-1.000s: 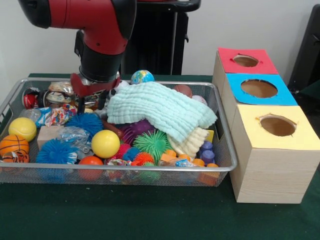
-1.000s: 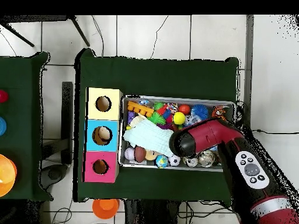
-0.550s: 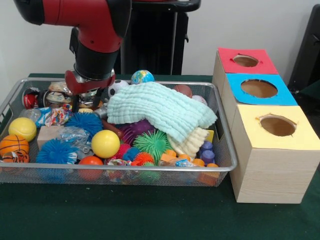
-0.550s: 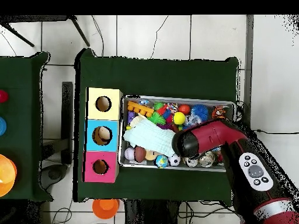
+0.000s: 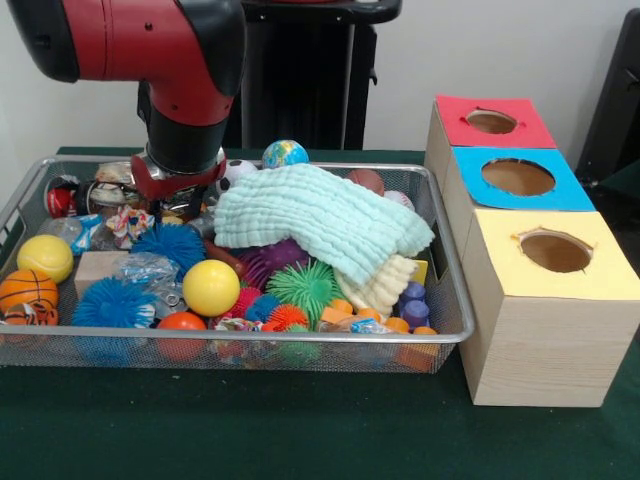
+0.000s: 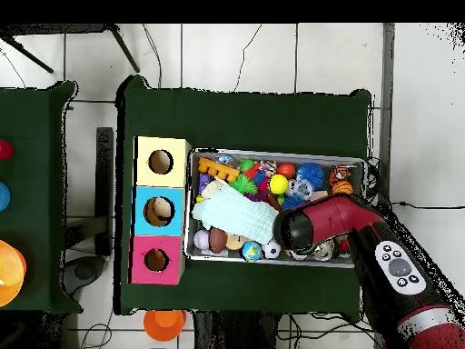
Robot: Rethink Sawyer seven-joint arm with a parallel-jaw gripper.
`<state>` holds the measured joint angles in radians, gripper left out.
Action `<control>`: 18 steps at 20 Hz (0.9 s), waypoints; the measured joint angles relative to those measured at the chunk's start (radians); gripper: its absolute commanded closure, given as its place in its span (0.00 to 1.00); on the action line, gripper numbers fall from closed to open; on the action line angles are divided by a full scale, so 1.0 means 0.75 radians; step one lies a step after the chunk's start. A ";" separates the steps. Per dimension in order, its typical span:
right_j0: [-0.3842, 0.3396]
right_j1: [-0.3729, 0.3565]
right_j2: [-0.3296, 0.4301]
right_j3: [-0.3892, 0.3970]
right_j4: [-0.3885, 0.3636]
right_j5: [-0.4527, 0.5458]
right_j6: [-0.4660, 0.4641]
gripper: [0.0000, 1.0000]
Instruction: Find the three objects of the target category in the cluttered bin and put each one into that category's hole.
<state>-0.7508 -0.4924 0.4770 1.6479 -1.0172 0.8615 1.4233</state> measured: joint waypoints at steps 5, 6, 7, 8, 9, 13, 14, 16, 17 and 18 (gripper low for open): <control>0.006 0.009 -0.007 -0.011 0.000 0.000 0.000 0.00; 0.010 0.009 -0.009 -0.012 -0.001 0.000 0.000 0.00; 0.014 0.009 -0.011 -0.012 -0.004 0.000 0.000 0.00; 0.026 0.009 -0.015 -0.015 -0.014 0.000 0.000 0.00; 0.031 0.010 -0.017 -0.016 -0.021 0.000 0.000 0.00; 0.056 0.010 -0.029 -0.017 -0.049 0.000 0.000 0.00; 0.060 0.010 -0.031 -0.017 -0.053 0.000 0.000 0.00; 0.067 0.009 -0.034 -0.017 -0.059 0.000 0.000 0.00; 0.071 0.008 -0.037 -0.017 -0.062 0.000 0.000 0.00; 0.072 0.007 -0.038 -0.017 -0.062 0.000 0.000 0.00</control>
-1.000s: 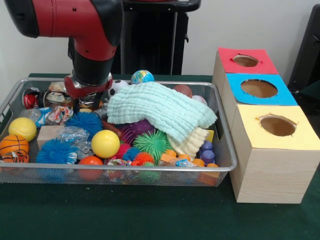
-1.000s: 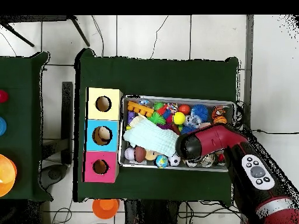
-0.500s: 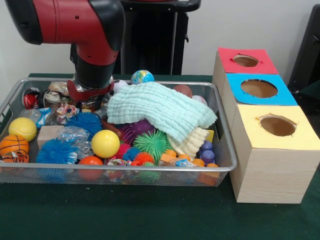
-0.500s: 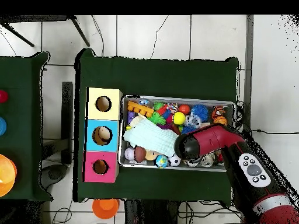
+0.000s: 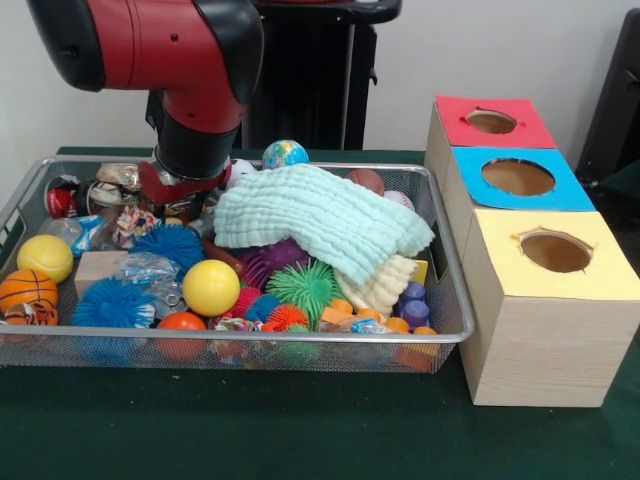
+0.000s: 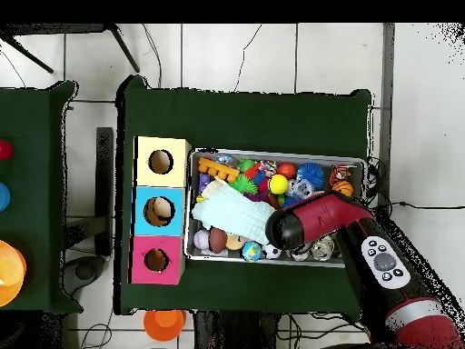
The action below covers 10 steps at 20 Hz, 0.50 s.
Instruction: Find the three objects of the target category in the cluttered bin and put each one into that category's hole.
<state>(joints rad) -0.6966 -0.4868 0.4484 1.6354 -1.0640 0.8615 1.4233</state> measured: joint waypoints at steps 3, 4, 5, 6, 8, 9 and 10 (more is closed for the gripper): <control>0.000 0.000 -0.001 0.000 0.000 0.000 0.000 1.00; 0.000 -0.001 -0.001 0.001 0.000 0.000 0.000 1.00; 0.000 -0.001 -0.001 0.001 0.000 0.000 0.000 1.00; 0.000 -0.001 -0.001 0.001 0.000 0.000 0.000 1.00; 0.000 -0.001 -0.001 0.002 0.000 0.000 0.000 1.00; 0.000 -0.001 -0.001 0.002 0.000 0.000 0.000 1.00; -0.001 -0.001 -0.001 0.002 0.000 0.000 0.000 1.00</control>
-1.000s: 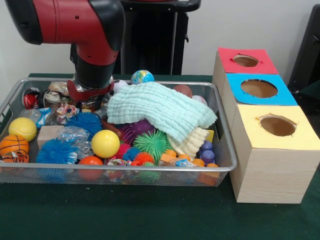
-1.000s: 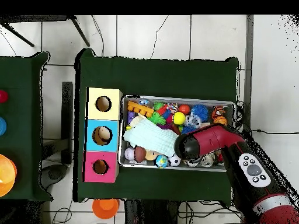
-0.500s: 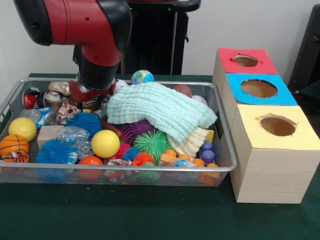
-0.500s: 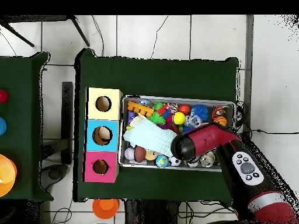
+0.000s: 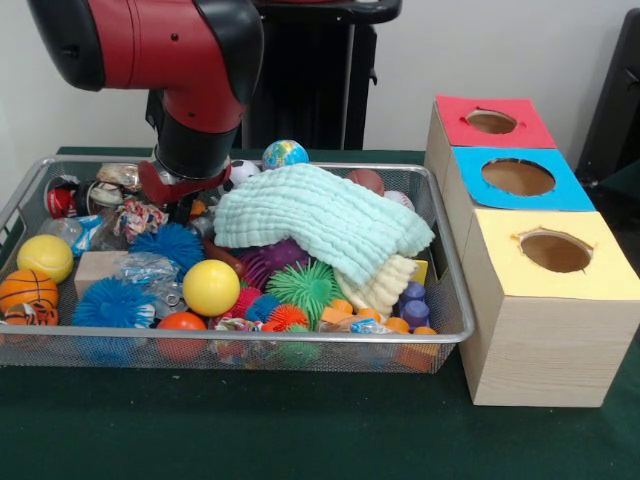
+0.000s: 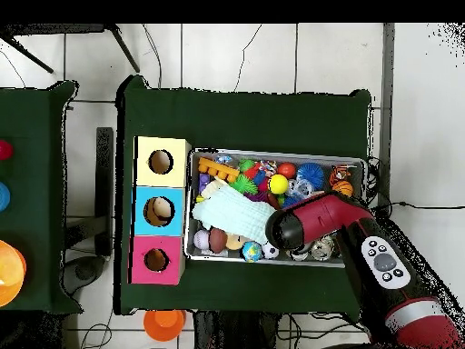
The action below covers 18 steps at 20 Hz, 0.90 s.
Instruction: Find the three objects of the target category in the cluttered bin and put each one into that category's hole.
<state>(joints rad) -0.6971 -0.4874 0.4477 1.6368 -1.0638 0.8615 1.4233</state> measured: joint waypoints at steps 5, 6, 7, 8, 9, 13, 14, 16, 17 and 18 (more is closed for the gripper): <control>-0.001 0.000 0.000 0.000 0.000 0.000 0.000 1.00; -0.001 0.000 0.000 0.001 0.000 0.000 0.000 1.00; -0.001 0.000 0.000 0.001 0.000 0.000 0.000 1.00; -0.002 0.000 0.000 0.002 0.000 0.000 0.000 1.00; -0.004 0.000 0.000 0.003 0.000 -0.001 0.000 1.00; -0.016 -0.018 0.000 0.020 0.000 -0.012 0.000 1.00; -0.019 -0.026 0.001 0.027 0.001 -0.014 0.000 1.00; -0.037 -0.070 0.004 0.063 0.016 -0.018 0.000 1.00; -0.043 -0.082 0.005 0.073 0.023 -0.018 0.000 1.00; -0.051 -0.101 0.007 0.088 0.032 -0.018 0.000 1.00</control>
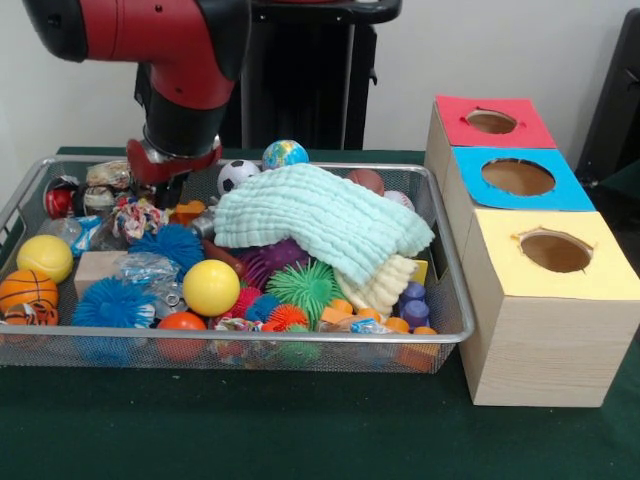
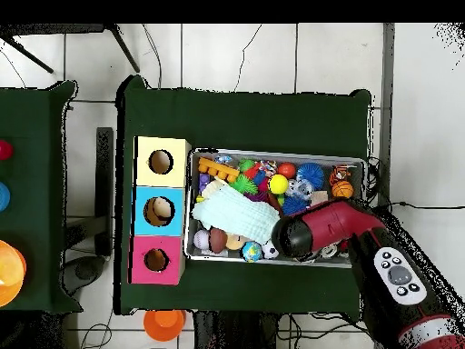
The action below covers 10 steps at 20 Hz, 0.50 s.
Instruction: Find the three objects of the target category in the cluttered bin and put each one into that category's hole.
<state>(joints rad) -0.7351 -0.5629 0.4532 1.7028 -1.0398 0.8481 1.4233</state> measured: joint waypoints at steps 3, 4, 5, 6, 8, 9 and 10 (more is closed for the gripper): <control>-0.037 -0.085 0.011 0.063 0.050 0.000 0.000 1.00; -0.043 -0.100 0.013 0.073 0.059 0.001 0.000 1.00; -0.051 -0.120 0.017 0.085 0.071 0.001 0.000 1.00; -0.058 -0.142 0.020 0.099 0.085 0.001 0.000 1.00; -0.075 -0.191 0.029 0.122 0.114 0.001 0.000 1.00; -0.077 -0.198 0.030 0.124 0.117 0.001 0.000 1.00; -0.079 -0.204 0.031 0.127 0.121 0.001 0.000 1.00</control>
<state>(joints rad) -0.7940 -0.7159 0.4764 1.7983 -0.9491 0.8485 1.4233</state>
